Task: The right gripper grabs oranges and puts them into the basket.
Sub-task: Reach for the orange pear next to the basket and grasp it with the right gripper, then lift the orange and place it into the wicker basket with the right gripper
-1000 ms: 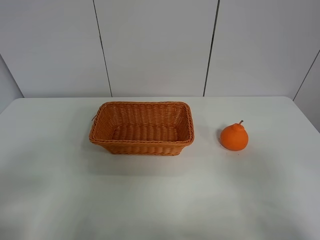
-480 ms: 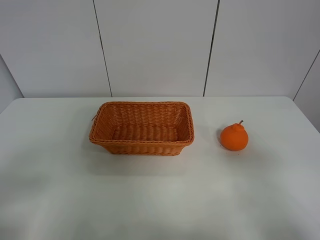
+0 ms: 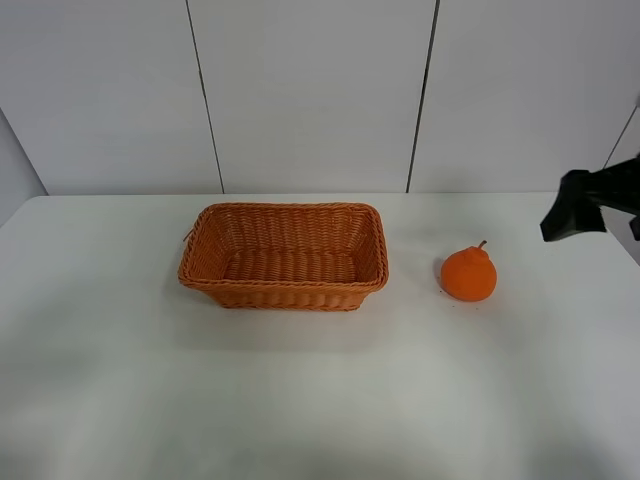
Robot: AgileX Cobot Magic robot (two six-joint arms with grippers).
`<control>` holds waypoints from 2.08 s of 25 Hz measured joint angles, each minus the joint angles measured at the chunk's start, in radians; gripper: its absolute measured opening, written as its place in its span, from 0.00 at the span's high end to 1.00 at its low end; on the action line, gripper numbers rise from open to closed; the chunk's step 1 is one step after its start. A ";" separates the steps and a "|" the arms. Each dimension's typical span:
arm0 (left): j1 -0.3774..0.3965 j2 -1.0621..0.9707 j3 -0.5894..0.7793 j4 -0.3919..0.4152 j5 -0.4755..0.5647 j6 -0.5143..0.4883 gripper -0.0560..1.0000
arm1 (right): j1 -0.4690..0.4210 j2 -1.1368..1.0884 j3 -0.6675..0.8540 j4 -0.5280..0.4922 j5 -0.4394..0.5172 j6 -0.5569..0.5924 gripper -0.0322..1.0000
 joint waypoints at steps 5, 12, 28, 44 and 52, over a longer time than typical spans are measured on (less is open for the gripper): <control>0.000 0.000 0.000 0.000 0.000 0.000 0.11 | 0.000 0.302 -0.222 0.000 0.089 -0.005 0.30; 0.000 0.000 0.000 0.000 0.000 0.000 0.11 | 0.036 0.589 -0.476 0.000 0.175 -0.019 0.30; 0.000 0.000 0.000 0.000 0.000 0.000 0.11 | 0.072 0.877 -0.525 -0.023 0.036 0.001 0.30; 0.000 0.000 0.000 0.000 0.000 0.000 0.11 | 0.072 0.936 -0.528 -0.058 0.022 0.005 0.80; 0.000 0.000 0.000 0.000 0.000 0.000 0.11 | 0.073 0.819 -0.527 -0.083 0.032 0.005 0.82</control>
